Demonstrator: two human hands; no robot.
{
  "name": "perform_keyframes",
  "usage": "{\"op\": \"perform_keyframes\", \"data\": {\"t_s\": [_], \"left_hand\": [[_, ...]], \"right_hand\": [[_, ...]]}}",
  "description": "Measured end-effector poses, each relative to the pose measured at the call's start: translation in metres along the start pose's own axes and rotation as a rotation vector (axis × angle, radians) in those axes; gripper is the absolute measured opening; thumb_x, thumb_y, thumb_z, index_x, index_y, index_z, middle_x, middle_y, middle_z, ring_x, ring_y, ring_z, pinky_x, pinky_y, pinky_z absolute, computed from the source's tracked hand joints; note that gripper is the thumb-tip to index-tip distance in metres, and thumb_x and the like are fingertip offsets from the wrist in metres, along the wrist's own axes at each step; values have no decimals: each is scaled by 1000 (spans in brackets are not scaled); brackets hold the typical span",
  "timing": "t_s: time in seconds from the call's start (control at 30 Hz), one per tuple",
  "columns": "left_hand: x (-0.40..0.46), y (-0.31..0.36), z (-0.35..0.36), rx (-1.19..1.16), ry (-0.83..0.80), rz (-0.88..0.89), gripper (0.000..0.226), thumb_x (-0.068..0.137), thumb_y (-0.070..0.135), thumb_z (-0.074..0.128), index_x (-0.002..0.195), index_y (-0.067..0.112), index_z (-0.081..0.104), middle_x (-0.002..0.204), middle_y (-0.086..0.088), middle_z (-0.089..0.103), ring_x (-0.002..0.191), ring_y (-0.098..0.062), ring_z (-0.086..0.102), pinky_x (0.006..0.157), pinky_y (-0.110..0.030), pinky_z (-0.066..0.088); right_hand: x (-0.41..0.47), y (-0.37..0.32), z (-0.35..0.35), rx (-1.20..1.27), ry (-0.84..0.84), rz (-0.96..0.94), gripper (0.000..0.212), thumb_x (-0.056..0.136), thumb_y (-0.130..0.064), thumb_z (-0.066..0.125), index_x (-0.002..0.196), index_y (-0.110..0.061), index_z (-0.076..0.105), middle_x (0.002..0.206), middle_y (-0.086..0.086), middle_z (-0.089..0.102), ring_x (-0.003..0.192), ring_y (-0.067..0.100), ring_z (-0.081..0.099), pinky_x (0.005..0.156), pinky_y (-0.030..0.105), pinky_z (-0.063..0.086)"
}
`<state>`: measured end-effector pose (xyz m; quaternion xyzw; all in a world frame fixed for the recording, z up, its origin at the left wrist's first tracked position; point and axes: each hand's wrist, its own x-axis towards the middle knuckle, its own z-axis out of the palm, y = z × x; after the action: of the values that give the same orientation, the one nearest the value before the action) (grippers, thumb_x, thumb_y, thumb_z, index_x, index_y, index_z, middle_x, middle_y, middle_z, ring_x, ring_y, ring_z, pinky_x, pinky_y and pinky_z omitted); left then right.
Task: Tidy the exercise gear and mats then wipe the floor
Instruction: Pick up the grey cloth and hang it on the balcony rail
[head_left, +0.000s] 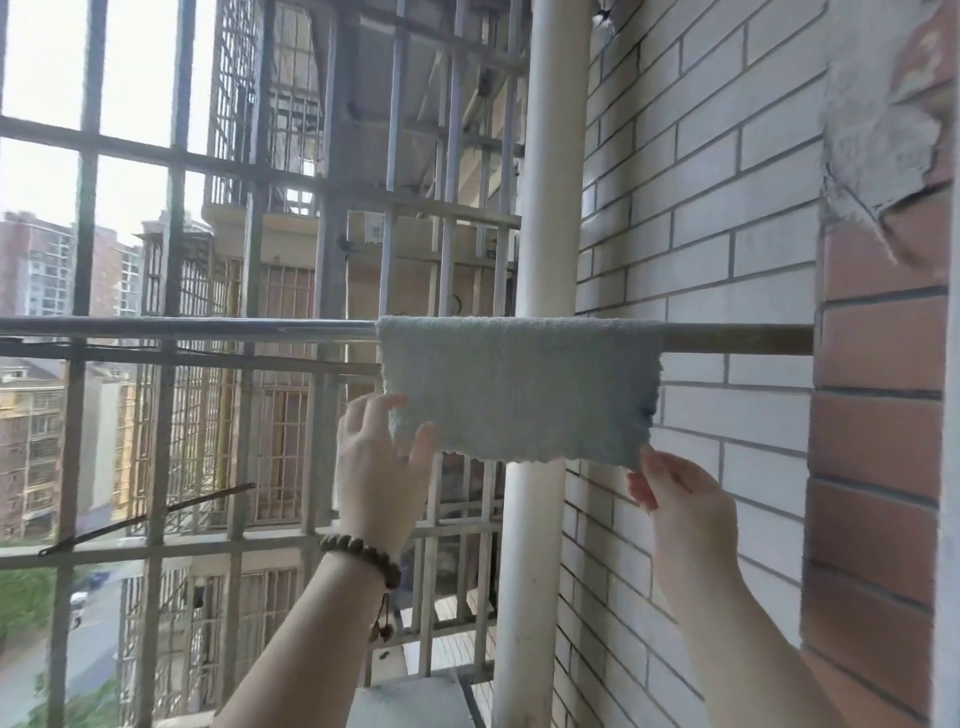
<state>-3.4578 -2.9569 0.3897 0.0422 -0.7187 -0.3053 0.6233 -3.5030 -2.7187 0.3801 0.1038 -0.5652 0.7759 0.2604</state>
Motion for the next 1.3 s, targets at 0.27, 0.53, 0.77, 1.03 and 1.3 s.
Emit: {"op": "perform_keyframes", "data": {"t_s": [0.27, 0.53, 0.77, 1.03, 1.3], "left_hand": [[15, 33, 27, 217, -185, 292, 65, 91, 26, 60, 148, 11, 32, 156, -5, 28, 148, -19, 13, 121, -43, 13], [63, 65, 38, 329, -304, 459, 57, 98, 47, 40, 148, 20, 33, 153, 1, 35, 145, -18, 21, 121, -42, 10], [85, 64, 30, 314, -329, 494, 46, 98, 47, 42, 137, 24, 48, 138, 5, 51, 131, -20, 40, 116, -41, 23], [106, 53, 20, 365, -468, 388, 39, 101, 48, 29, 123, 30, 56, 122, 4, 59, 117, -21, 47, 106, -40, 28], [107, 59, 12, 376, -546, 370, 45, 100, 51, 30, 134, 29, 49, 133, 4, 54, 129, -21, 42, 112, -41, 23]], "right_hand": [[2, 23, -5, -60, 52, 33, 13, 86, -9, 67, 74, -10, 67, 64, 5, 66, 61, 20, 63, 81, 42, 55], [1, 17, -9, -180, 63, -43, 13, 86, -11, 66, 73, -11, 67, 62, 5, 66, 66, 25, 64, 76, 43, 55], [1, -48, 14, -681, 170, -919, 21, 85, -11, 67, 105, -3, 63, 103, 11, 59, 99, 25, 52, 84, 18, 36], [56, -118, 62, -1357, -321, -894, 30, 99, -33, 46, 124, -23, 58, 114, 4, 63, 101, 26, 55, 86, 37, 40], [49, -122, 57, -1272, -371, -846, 31, 98, -29, 48, 127, -21, 56, 114, 5, 61, 105, 27, 54, 87, 40, 46]]}}
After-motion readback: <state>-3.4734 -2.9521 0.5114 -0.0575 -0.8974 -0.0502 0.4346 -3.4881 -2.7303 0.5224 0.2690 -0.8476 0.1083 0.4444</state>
